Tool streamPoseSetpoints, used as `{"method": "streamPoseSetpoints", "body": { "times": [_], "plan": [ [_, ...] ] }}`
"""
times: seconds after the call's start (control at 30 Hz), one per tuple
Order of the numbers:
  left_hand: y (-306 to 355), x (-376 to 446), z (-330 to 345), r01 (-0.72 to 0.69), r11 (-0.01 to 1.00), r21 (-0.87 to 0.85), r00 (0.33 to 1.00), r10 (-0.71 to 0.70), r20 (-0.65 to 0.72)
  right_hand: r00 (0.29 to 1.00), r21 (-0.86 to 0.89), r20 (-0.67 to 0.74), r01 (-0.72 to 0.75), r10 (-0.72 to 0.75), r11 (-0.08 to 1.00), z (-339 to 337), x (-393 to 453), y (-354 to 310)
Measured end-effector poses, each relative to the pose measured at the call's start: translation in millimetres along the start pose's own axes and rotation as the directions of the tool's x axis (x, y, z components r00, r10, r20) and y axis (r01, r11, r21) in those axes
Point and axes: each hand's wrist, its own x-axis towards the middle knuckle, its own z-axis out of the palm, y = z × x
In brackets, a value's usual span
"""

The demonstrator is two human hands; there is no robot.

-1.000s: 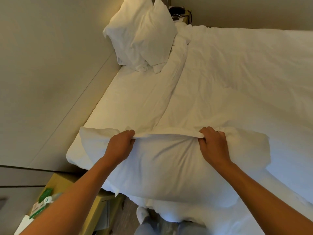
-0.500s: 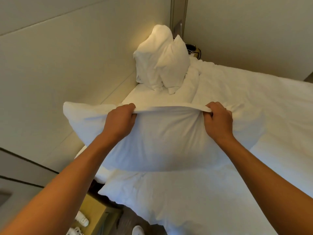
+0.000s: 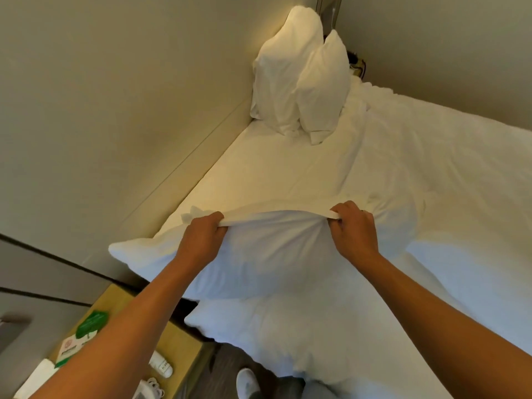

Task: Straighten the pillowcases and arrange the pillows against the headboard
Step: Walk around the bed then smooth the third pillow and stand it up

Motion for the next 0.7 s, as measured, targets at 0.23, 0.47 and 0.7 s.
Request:
{"method": "streamPoseSetpoints", "body": {
  "times": [0.23,0.47,0.7],
  "plan": [
    [-4.7,37.2,-11.6,0.057,0.988,-0.143,0.998,-0.06,-0.011,0.998,0.128,-0.057,0.043,-0.036,0.991,9.9,54.0,-11.2],
    [-3.0,77.6,-29.7,0.136,0.986,-0.096,0.99,-0.138,-0.01,0.988,0.156,-0.109,0.122,-0.105,0.98,31.7,112.0,-4.7],
    [14.5,118.4,-41.9,0.161,0.986,-0.036,0.983,-0.164,-0.078,0.966,0.122,-0.18,0.209,-0.185,0.97,17.4,158.3,-6.3]
  ]
}}
